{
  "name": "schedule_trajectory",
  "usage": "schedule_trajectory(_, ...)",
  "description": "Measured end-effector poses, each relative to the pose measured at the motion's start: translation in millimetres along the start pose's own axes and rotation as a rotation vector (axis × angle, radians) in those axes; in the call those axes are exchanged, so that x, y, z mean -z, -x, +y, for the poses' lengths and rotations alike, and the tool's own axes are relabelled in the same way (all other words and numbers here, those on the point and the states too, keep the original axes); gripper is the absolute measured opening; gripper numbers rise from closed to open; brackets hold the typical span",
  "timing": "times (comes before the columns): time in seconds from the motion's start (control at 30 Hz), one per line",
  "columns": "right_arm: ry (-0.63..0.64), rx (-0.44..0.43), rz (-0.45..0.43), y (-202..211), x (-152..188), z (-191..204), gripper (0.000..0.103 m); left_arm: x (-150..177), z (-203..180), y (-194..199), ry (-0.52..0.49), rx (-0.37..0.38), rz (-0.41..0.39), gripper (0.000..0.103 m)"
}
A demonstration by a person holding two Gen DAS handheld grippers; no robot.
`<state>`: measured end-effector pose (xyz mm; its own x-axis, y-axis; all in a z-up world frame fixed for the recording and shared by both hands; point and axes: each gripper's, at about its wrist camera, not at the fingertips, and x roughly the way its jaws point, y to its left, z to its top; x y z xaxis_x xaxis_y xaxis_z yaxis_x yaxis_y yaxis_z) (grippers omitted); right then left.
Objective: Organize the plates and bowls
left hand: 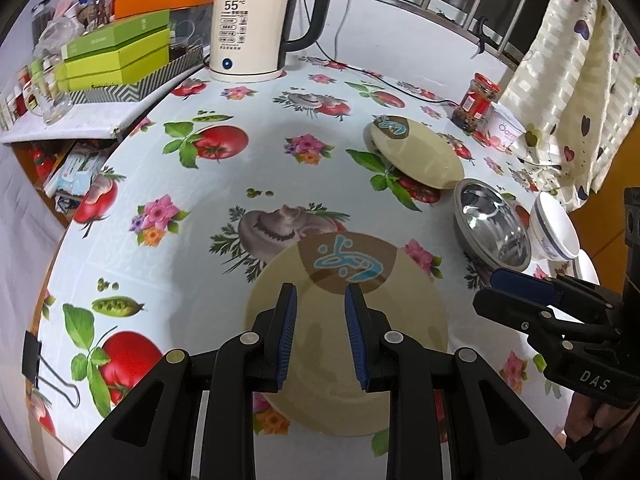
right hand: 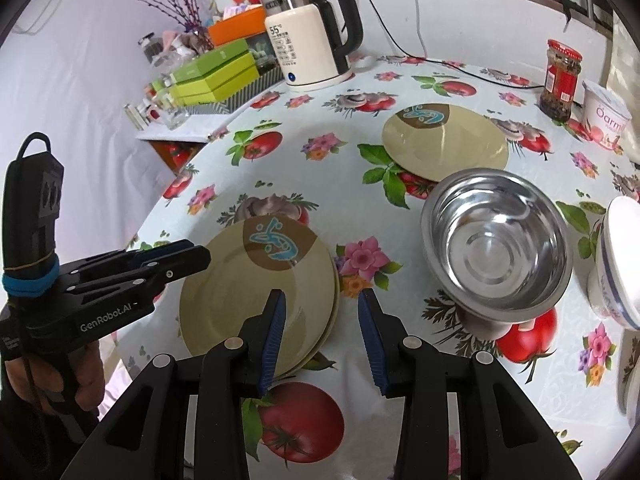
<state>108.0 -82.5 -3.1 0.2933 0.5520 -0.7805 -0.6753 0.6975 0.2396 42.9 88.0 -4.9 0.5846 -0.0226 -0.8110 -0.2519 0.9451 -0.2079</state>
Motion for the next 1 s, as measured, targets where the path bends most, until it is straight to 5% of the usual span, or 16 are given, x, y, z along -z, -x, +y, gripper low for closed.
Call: schedule_trajectory(1.0, -0.063, 0.041, -0.059, 15, -47, -46, 0.037, -52, -33, -27, -0.082, 0.044, -0.006, 0.026)
